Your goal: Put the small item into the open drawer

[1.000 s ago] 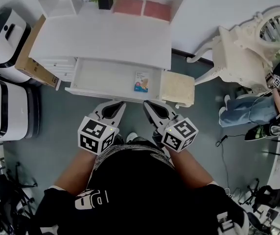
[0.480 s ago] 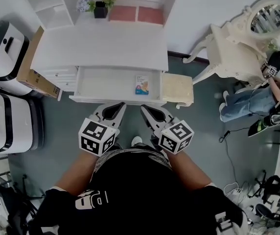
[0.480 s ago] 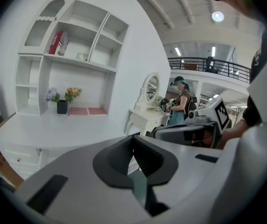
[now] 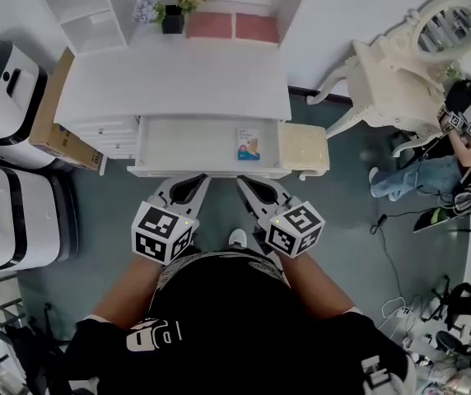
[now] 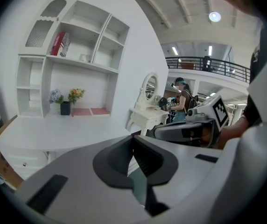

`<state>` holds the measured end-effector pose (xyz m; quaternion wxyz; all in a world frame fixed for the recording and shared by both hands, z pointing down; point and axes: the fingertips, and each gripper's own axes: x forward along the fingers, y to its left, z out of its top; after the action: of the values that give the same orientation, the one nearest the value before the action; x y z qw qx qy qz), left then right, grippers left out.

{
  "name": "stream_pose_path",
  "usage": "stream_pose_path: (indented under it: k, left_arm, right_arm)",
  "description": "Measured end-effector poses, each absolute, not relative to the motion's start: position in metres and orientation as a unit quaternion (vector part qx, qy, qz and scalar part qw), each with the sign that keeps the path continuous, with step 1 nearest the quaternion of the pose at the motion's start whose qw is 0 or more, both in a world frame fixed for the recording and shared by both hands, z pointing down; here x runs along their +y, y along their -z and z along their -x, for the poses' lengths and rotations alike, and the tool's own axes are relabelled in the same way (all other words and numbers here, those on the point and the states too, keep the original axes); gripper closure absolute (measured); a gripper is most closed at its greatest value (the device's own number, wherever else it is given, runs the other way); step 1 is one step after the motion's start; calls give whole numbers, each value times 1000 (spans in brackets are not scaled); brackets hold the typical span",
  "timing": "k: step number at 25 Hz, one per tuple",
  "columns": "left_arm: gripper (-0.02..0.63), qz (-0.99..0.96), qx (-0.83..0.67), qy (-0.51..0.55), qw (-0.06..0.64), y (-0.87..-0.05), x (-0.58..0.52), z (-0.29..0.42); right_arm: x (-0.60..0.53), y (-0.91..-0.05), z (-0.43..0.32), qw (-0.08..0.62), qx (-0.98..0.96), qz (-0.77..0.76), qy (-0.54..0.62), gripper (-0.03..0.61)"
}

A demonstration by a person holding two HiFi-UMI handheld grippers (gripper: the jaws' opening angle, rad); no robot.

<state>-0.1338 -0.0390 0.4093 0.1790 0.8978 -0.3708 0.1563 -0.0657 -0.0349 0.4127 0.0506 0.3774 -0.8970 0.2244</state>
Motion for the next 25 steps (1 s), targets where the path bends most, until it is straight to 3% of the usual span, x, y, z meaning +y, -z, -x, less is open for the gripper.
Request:
stream_pose_path:
  k: [25]
  left_arm:
    - [600, -905, -357, -150, 179, -412, -38, 156]
  right_arm:
    - [-36, -419, 87, 66, -894, -381, -226, 571]
